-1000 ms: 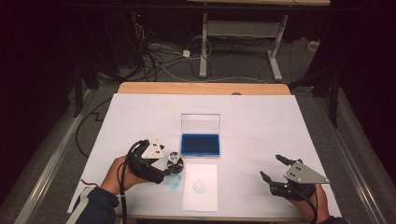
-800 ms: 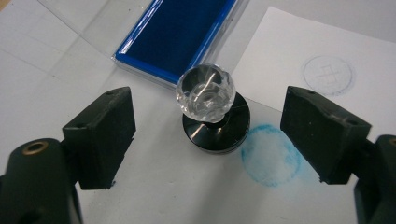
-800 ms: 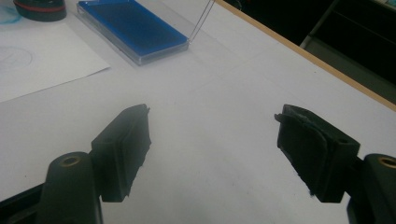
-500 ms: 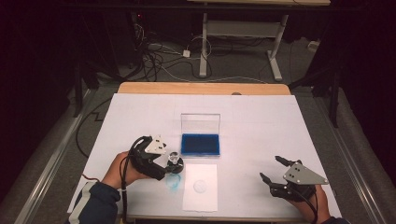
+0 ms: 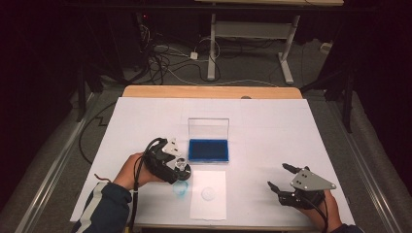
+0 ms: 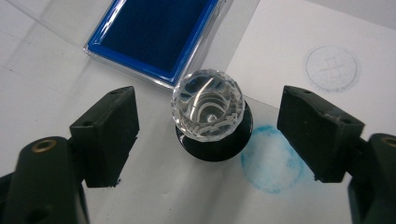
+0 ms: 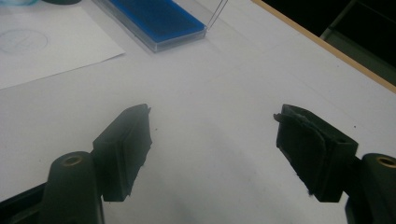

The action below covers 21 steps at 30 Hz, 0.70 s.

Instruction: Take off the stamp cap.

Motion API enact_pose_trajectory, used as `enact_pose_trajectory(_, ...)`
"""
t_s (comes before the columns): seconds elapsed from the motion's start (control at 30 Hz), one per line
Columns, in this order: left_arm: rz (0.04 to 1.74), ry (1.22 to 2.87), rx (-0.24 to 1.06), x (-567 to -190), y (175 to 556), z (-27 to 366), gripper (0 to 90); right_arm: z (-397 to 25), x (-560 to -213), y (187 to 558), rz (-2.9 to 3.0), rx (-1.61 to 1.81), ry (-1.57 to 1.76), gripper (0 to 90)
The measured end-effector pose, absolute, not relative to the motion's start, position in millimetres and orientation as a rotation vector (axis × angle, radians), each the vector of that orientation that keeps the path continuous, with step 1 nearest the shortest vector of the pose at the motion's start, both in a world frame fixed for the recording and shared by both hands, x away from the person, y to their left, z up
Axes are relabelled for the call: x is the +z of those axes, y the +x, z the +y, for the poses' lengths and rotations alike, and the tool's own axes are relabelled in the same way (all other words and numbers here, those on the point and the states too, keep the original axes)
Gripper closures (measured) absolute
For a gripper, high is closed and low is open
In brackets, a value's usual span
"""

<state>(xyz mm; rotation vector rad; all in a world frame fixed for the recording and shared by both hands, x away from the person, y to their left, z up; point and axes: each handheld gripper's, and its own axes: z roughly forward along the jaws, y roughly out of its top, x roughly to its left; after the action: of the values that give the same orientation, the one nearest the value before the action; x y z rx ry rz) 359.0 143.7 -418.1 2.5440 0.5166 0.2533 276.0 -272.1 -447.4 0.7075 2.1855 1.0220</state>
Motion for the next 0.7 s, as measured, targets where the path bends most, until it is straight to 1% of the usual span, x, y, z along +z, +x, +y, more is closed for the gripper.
enact_pose_trajectory(0.1, 0.519, 2.549, 0.239, -419.1, 362.9, 143.0, 25.8, -272.5, -447.5, 276.0, 2.191, 1.020, 0.702, 26.6)
enact_pose_trajectory(0.13, 0.518, 2.557, 0.234, -419.6, 364.1, 143.3, 29.0, -272.8, -447.5, 275.9, 2.191, 1.020, 0.701, 26.7)
enact_pose_trajectory(0.2, 0.533, 2.556, 0.224, -420.6, 366.6, 144.8, 30.9, -273.2, -447.9, 276.3, 2.196, 1.015, 0.699, 26.7)
enact_pose_trajectory(0.23, 0.535, 2.556, 0.213, -421.0, 367.6, 145.1, 33.4, -273.1, -448.1, 276.6, 2.199, 1.014, 0.699, 26.8)
enact_pose_trajectory(0.33, 0.540, 2.553, 0.205, -422.8, 369.4, 145.0, 33.7, -271.7, -448.3, 276.0, 2.208, 1.011, 0.691, 27.1)
enact_pose_trajectory(0.43, 0.544, 2.554, 0.183, -423.8, 371.8, 144.4, 36.1, -270.6, -448.7, 274.9, 2.218, 1.006, 0.683, 27.6)
enact_pose_trajectory(0.63, 0.523, 2.577, 0.187, -422.0, 372.0, 139.5, 36.2, -269.4, -448.3, 274.0, 2.221, 1.008, 0.674, 28.3)
enact_pose_trajectory(0.7, 0.518, 2.577, 0.182, -421.3, 372.7, 138.8, 38.6, -269.7, -448.6, 274.0, 2.223, 1.003, 0.675, 28.4)
